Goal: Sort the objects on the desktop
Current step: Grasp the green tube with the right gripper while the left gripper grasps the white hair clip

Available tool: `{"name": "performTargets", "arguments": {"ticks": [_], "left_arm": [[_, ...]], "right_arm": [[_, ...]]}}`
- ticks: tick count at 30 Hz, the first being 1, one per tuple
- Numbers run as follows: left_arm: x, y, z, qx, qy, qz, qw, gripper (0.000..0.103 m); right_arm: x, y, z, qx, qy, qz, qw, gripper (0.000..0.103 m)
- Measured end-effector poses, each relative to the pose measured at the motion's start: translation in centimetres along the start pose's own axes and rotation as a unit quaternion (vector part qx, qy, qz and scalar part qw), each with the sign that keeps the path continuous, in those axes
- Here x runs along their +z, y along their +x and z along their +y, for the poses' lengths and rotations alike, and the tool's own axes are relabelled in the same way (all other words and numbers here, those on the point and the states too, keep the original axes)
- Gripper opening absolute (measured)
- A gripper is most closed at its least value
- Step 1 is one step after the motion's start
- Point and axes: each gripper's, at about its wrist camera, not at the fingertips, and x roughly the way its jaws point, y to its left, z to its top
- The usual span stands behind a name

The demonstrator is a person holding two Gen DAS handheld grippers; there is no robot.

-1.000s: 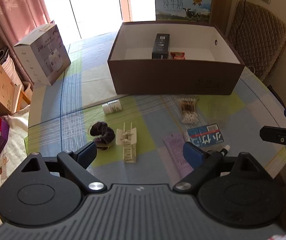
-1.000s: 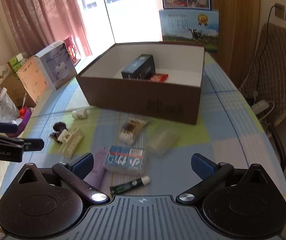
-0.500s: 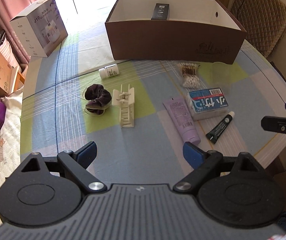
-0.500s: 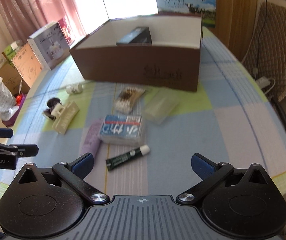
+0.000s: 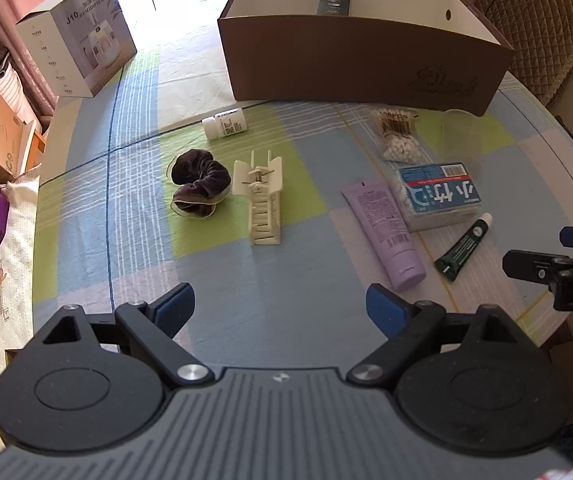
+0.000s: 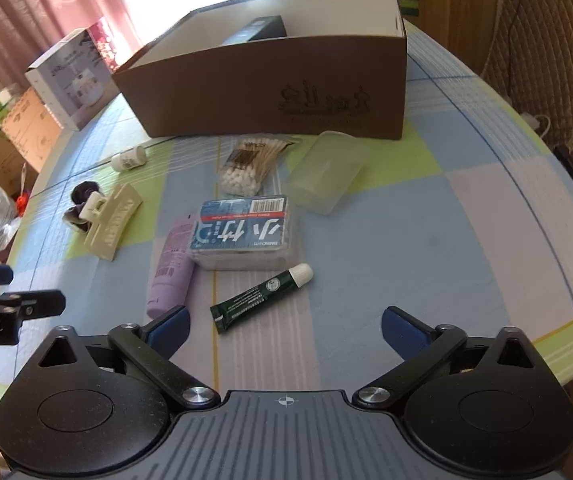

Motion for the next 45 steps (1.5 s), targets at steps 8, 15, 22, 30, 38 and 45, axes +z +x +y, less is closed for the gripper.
{"name": "performTargets", "arguments": {"ticks": [8, 15, 22, 30, 38, 45], "left_arm": [[0.6, 1.6, 1.4, -0.003, 0.001, 0.011, 0.9999, 0.091], [1.4, 2.9, 2.4, -0.012, 0.007, 0.016, 0.9998, 0.091], [2.2, 3.9, 3.2, -0.03, 0.016, 0.014, 0.9993, 0.09], [3.4, 5.0, 3.4, -0.055, 0.036, 0.003, 0.9978, 0.083], [4.8, 6.4, 3.0, -0.07, 0.056, -0.014, 0.9959, 0.066], [6.5, 8.8, 2.9, -0.071, 0.048, -0.016, 0.9962, 0.047]], "right_arm": [[0.6, 2.7, -0.2, -0.002, 0.04, 0.023, 0.999, 0.053], [1.4, 4.2, 0.2, -0.02, 0.061, 0.013, 0.998, 0.045], [1.5, 4.7, 1.2, -0.06, 0.0, 0.012, 0.998, 0.02], [1.1, 4.4, 0.0, -0.09, -0.012, 0.005, 0.996, 0.013], [1.6, 3.7, -3.4, -0.109, 0.036, -0.009, 0.993, 0.013], [2.0, 3.6, -4.0, -0.108, 0.036, -0.014, 0.993, 0.013]]}}
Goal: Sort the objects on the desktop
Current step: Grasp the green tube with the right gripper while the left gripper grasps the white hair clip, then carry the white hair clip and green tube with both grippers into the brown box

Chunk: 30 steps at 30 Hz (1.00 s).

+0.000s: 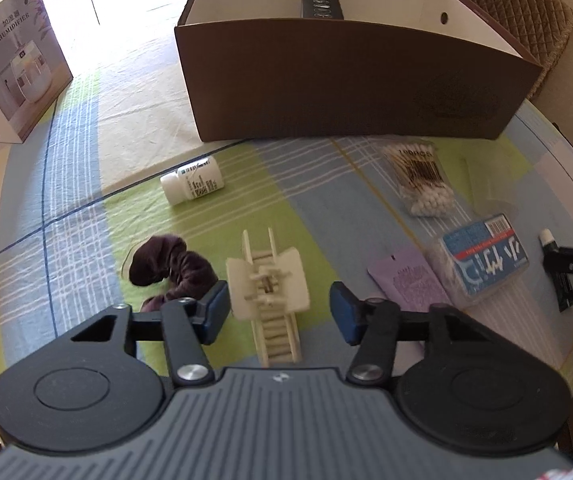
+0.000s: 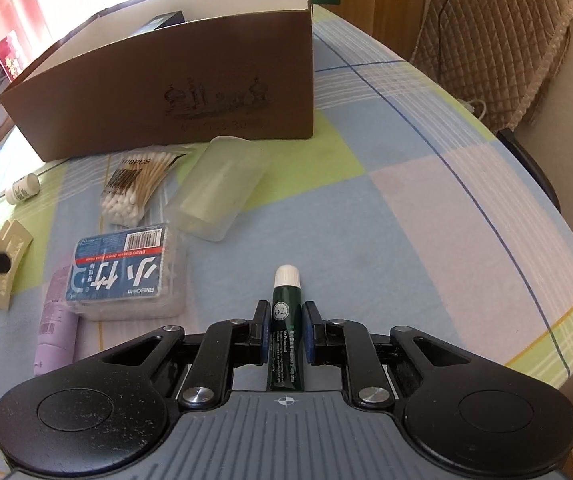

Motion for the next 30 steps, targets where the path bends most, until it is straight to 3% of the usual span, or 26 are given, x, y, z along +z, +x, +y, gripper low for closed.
{"name": "performTargets", "arguments": {"ticks": [4, 12, 18, 25, 30], "left_arm": [[0.8, 1.3, 0.1, 0.004, -0.004, 0.004, 1.0, 0.038], [0.7, 1.4, -0.6, 0.011, 0.018, 0.004, 0.9998, 0.037], [0.0, 0.6, -0.8, 0.012, 0.018, 0.011, 0.9997, 0.037], [-0.9, -0.6, -1.2, 0.01, 0.015, 0.013, 0.9998, 0.036], [0.0, -2.5, -1.3, 0.01, 0.011, -0.011, 0.9998, 0.036]], "right_arm": [[-0.1, 0.1, -0.1, 0.001, -0.004, -0.003, 1.0, 0.013], [0.1, 0.4, 0.2, -0.001, -0.024, -0.004, 1.0, 0.013], [-0.2, 0.6, 0.9, -0.009, -0.074, -0.004, 0.997, 0.013], [-0.2, -0.1, 0.5, 0.026, -0.055, 0.01, 0.998, 0.013], [0.8, -1.9, 1.5, 0.05, -0.058, -0.02, 0.997, 0.013]]}}
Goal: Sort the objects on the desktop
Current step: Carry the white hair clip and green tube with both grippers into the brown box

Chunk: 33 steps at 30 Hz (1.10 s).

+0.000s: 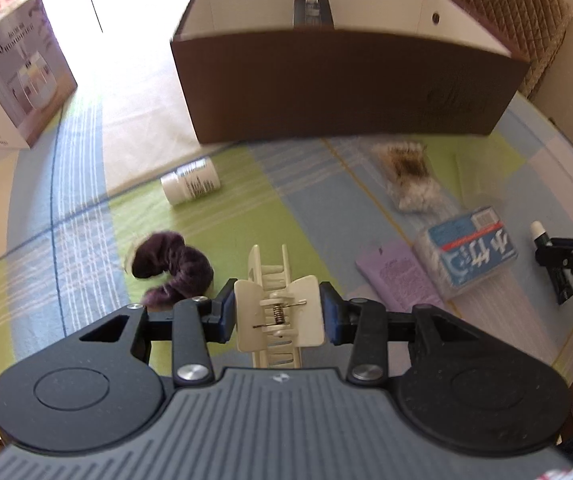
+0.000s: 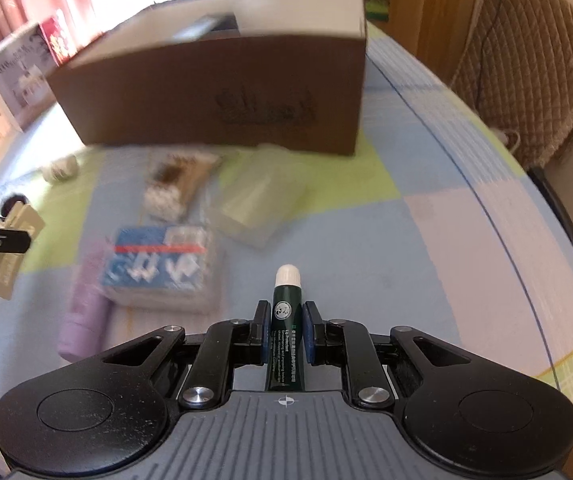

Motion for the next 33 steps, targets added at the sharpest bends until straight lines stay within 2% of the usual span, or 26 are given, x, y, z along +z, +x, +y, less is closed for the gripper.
{"name": "performTargets", "arguments": {"ticks": [8, 16, 25, 33], "left_arm": [[3.3, -2.5, -0.6, -0.009, -0.003, -0.052, 0.9986, 0.036], [6.1, -3.9, -1.2, -0.02, 0.004, -0.086, 0.9961, 0.036], [9.8, -4.6, -1.1, -0.023, 0.01, -0.121, 0.9923, 0.036], [14.1, -3.7, -0.1, -0.021, 0.003, -0.14, 0.9899, 0.037]], "right_arm": [[3.3, -2.4, 0.8, 0.029, 0.0, -0.054, 0.998, 0.013], [5.8, -3.7, 1.3, 0.042, -0.005, -0.08, 0.996, 0.013], [9.1, -3.8, 1.4, 0.05, -0.017, -0.106, 0.993, 0.013], [13.9, -2.7, 1.0, 0.047, -0.016, -0.135, 0.99, 0.013]]}}
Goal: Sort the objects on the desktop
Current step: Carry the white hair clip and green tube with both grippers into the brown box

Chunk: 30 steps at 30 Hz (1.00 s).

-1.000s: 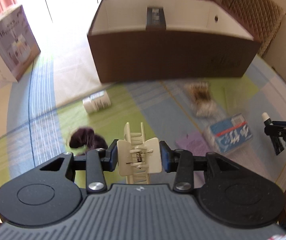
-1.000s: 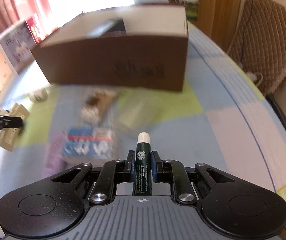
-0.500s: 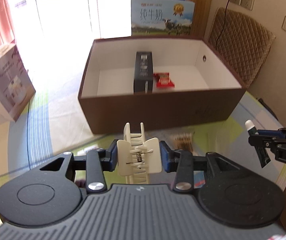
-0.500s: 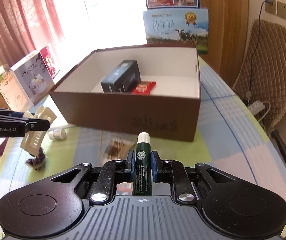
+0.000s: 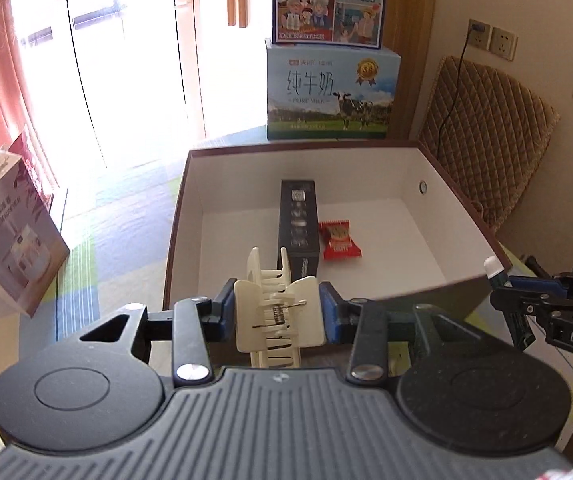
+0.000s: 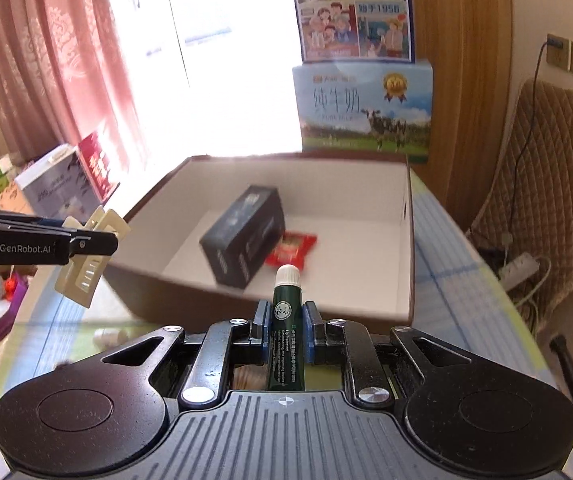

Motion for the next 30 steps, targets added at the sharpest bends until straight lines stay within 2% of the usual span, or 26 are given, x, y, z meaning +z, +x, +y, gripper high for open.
{"name": "performTargets", "arguments": {"ticks": [8, 17, 30], "left_arm": [[3.1, 3.6, 1.6, 0.0, -0.005, 0.005, 1.0, 0.036], [5.1, 8.3, 2.7, 0.003, -0.002, 0.033, 0.9995, 0.037], [7.8, 17.3, 4.1, 0.007, -0.001, 0.092, 0.9957, 0.037]], "right_arm": [[3.8, 3.0, -0.8, -0.005, 0.005, -0.011, 1.0, 0.013], [5.7, 7.4, -1.0, -0.011, 0.014, 0.005, 1.0, 0.013], [8.0, 16.2, -2.5, -0.035, 0.034, 0.068, 0.997, 0.013]]}}
